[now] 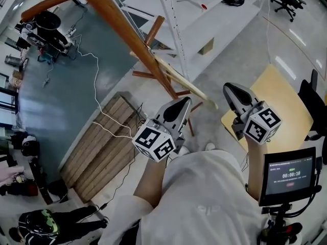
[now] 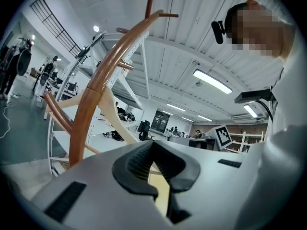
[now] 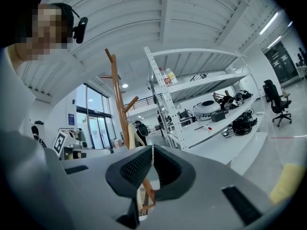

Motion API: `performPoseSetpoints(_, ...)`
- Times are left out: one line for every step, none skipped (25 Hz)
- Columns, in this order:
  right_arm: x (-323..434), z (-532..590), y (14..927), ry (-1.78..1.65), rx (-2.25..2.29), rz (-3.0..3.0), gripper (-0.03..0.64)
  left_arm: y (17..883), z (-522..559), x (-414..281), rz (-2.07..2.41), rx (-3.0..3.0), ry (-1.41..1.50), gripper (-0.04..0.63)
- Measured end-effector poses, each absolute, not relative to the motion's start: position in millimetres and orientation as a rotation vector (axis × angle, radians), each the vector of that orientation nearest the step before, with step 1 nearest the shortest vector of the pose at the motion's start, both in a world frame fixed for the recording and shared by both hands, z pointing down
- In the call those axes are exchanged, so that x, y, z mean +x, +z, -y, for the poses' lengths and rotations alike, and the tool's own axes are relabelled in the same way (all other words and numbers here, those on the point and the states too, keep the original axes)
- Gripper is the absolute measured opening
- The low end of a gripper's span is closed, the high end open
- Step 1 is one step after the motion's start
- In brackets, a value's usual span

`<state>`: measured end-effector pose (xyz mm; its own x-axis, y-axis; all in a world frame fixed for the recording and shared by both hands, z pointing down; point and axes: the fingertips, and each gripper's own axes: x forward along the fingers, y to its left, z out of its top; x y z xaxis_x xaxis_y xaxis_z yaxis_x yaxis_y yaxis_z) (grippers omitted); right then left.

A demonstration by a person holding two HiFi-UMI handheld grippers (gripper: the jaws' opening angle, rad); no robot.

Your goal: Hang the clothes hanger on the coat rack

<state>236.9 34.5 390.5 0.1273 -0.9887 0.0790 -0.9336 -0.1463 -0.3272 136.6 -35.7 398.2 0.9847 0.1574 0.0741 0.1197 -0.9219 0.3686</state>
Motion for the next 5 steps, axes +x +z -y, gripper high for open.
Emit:
performPoseSetpoints(236.2,-32.7,390.5,-0.412,-2.199,-1.915,0.026,399.4,37.0,135.5,-0.203,2.744,0.156,0.006)
performPoseSetpoints(235.5,-30.8,390.6,-0.414,-2.197,-1.919,0.026,400.4,39.1,134.5,-0.203,2.730,0.163,0.006)
performPoseSetpoints(234.8,-28.9,390.8,-0.415,-2.195,-1.923,0.026,401.2,41.7,133.5,-0.200,2.721,0.169,0.006)
performPoseSetpoints(234.2,-27.2,391.2,-0.416,-2.193,-1.926,0.026,401.8,44.4,132.6,-0.195,2.717,0.174,0.006)
performPoseSetpoints(233.6,-25.5,391.6,-0.417,-2.191,-1.930,0.026,402.5,47.2,131.6,-0.188,2.714,0.179,0.006)
